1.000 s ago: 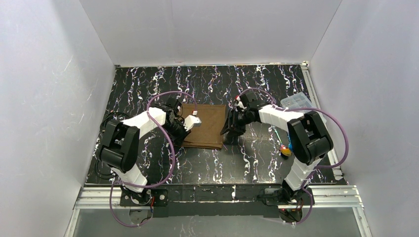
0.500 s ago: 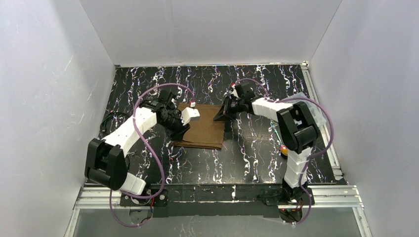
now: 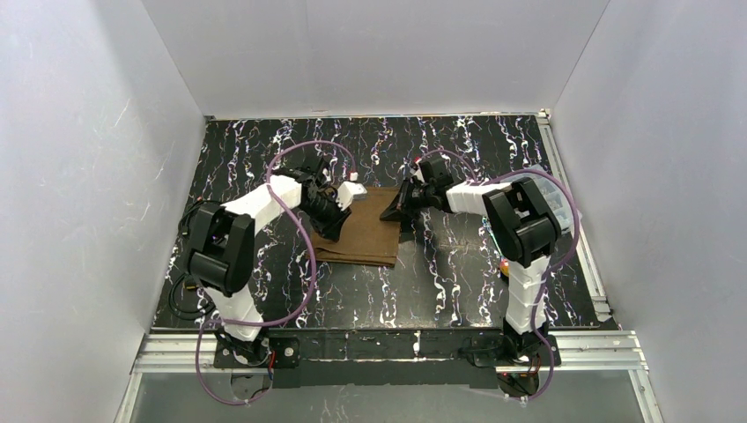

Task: Fold the napkin into a case and place the utensils inside
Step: Smooth out the upper triangle-folded napkin at the center of the board.

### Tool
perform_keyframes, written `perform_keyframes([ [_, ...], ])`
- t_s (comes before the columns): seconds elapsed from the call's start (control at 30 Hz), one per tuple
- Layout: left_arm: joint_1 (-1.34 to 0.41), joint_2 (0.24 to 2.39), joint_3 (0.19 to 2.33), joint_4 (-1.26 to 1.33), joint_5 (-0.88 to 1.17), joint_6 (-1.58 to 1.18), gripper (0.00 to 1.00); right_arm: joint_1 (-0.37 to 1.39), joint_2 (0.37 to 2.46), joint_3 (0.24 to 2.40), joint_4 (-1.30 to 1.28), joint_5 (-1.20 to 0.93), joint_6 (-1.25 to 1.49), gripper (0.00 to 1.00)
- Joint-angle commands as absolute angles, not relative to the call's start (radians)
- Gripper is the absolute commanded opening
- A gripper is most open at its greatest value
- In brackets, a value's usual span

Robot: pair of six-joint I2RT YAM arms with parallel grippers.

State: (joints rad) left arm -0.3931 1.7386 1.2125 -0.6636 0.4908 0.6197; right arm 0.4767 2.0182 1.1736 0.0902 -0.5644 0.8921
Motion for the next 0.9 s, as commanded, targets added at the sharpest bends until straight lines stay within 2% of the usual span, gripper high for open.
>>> perform_keyframes([
  [0.0,-0.397,1.771,1.184,-0.645,0.511,0.574,0.16,0.468,2.051,1.144,0.136,-0.548,0.888,0.02],
  [0.7,-0.395,1.682,1.029,-0.619,0.434,0.576,0.13,0.443,2.095,1.078,0.153,-0.522,0.876,0.01],
  [0.87,-0.347,1.69,1.027,-0.649,0.509,0.55,0.13,0.444,2.088,1.064,0.162,-0.524,0.879,0.01],
])
